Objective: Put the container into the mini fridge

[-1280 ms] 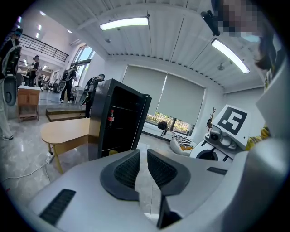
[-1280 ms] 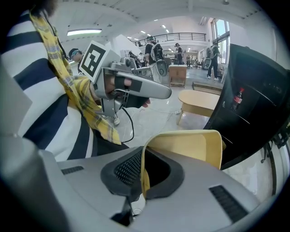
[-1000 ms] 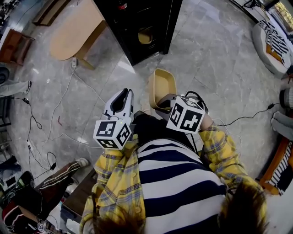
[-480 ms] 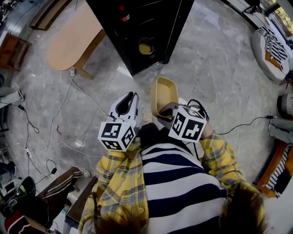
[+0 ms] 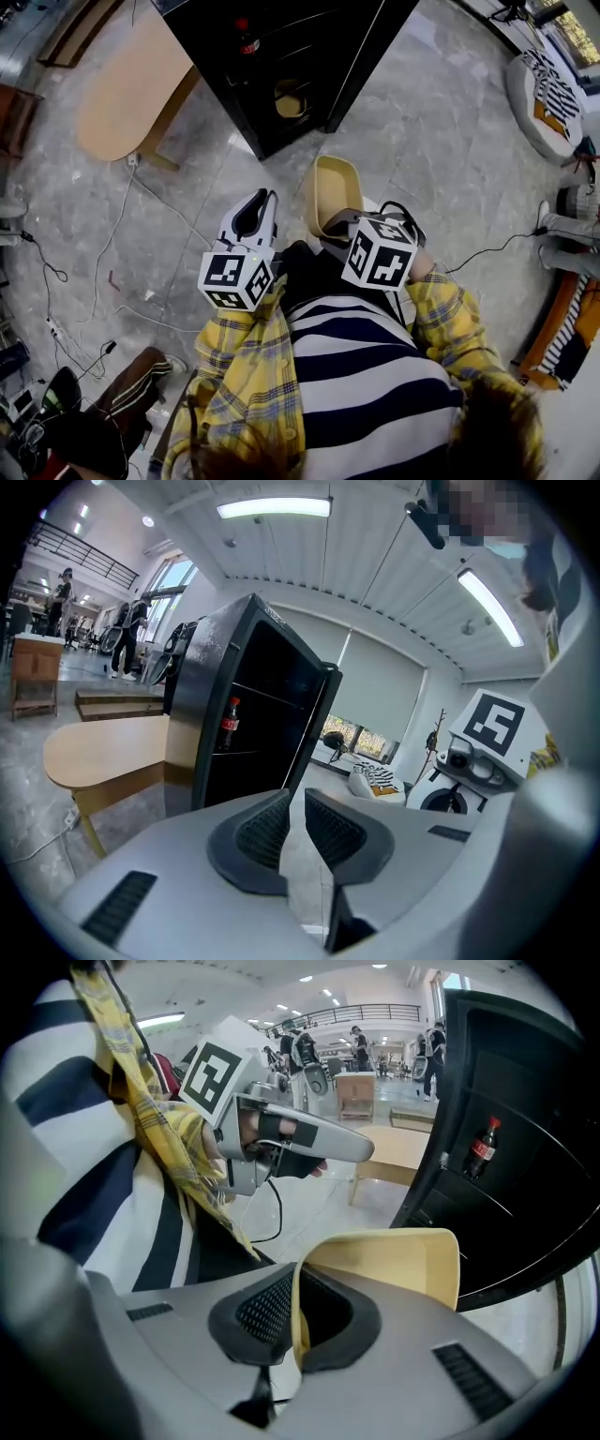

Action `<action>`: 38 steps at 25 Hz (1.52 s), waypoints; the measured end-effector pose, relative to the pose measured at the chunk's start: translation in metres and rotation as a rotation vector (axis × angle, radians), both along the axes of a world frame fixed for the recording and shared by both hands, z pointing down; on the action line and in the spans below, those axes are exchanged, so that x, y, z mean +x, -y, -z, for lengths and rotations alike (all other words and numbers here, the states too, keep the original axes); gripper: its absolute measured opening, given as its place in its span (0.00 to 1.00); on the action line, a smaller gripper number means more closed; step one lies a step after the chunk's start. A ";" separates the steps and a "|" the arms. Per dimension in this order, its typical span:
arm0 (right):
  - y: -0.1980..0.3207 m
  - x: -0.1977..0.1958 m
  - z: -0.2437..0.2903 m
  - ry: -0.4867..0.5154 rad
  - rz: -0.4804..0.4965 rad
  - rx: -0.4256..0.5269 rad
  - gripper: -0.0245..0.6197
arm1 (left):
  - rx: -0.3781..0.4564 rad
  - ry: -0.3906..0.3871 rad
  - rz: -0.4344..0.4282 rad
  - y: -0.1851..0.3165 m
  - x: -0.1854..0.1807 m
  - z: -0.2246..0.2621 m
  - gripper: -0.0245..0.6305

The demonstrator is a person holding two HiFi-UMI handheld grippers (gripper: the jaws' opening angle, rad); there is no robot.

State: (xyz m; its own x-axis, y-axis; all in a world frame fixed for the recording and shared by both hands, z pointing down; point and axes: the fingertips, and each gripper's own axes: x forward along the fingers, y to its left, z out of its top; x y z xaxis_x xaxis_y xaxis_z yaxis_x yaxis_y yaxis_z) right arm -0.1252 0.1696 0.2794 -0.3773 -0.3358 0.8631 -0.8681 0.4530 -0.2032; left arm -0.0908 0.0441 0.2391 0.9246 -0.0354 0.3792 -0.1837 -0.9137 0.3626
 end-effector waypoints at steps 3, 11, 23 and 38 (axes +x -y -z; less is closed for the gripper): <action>0.010 0.015 -0.005 -0.005 -0.020 -0.007 0.08 | -0.001 0.000 -0.013 0.008 0.008 -0.006 0.13; 0.022 0.070 -0.018 -0.019 0.021 -0.001 0.08 | 0.018 0.001 0.061 0.018 0.027 -0.018 0.13; 0.034 0.170 -0.068 -0.040 0.380 -0.072 0.08 | -0.001 0.054 0.361 0.014 0.082 -0.057 0.13; 0.080 0.220 -0.142 -0.133 0.591 -0.095 0.08 | 0.009 0.085 0.591 0.017 0.098 -0.104 0.13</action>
State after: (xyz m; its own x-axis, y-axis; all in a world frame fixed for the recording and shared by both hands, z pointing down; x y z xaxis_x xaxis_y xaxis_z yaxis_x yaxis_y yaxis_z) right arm 0.0952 0.0894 0.4212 -0.3629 -0.0216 0.9316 -0.4960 0.8508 -0.1735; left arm 0.0074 0.0274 0.3430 0.7135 -0.5383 0.4486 -0.6901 -0.6508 0.3167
